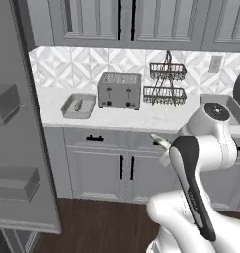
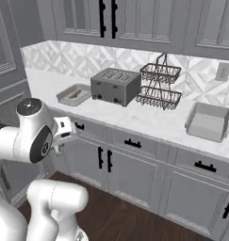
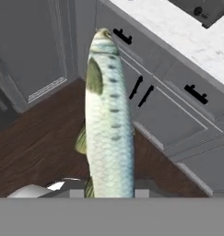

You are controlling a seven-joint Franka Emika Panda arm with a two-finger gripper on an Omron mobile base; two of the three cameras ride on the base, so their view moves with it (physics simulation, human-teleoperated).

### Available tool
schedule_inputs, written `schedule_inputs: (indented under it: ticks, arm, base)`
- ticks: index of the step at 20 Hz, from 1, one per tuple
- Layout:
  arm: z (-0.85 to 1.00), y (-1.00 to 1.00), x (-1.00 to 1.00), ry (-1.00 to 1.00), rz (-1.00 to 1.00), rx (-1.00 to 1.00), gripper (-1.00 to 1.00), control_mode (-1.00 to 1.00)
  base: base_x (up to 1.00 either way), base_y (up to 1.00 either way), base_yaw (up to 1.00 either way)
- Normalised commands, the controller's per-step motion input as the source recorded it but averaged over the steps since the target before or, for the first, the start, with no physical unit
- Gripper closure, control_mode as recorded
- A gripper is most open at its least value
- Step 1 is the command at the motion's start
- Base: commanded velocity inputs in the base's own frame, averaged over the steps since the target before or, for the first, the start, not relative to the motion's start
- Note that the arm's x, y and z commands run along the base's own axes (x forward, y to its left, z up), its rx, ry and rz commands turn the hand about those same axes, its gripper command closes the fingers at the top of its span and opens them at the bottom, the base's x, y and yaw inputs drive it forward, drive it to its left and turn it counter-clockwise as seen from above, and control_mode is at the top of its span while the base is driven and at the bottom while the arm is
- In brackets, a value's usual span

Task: Place one lemon and one fish in each tupperware on the nearby counter, to pack two identical lunches.

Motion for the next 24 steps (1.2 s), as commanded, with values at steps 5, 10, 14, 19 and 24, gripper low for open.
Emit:
schedule_inputs:
  ticks: [5,10,14,19,24]
  arm:
    - [0.00,0.00,0.00,0.00,0.00,0.00,1.00,1.00]
    - [0.00,0.00,0.00,0.00,0.00,0.00,1.00,1.00]
    - [0.00,0.00,0.00,0.00,0.00,0.00,1.00,1.00]
    - [0.00,0.00,0.00,0.00,0.00,0.00,1.00,1.00]
    - [-0.09,0.00,0.08,0.00,-0.02,0.00,1.00,-1.00]
  base:
    - [0.43,-0.71,-0.65]
    - [0.68,-0.76,-0.60]
    - [0.98,-0.41,-0.52]
    - [0.99,0.03,-0.30]
    - [0.57,0.12,-0.09]
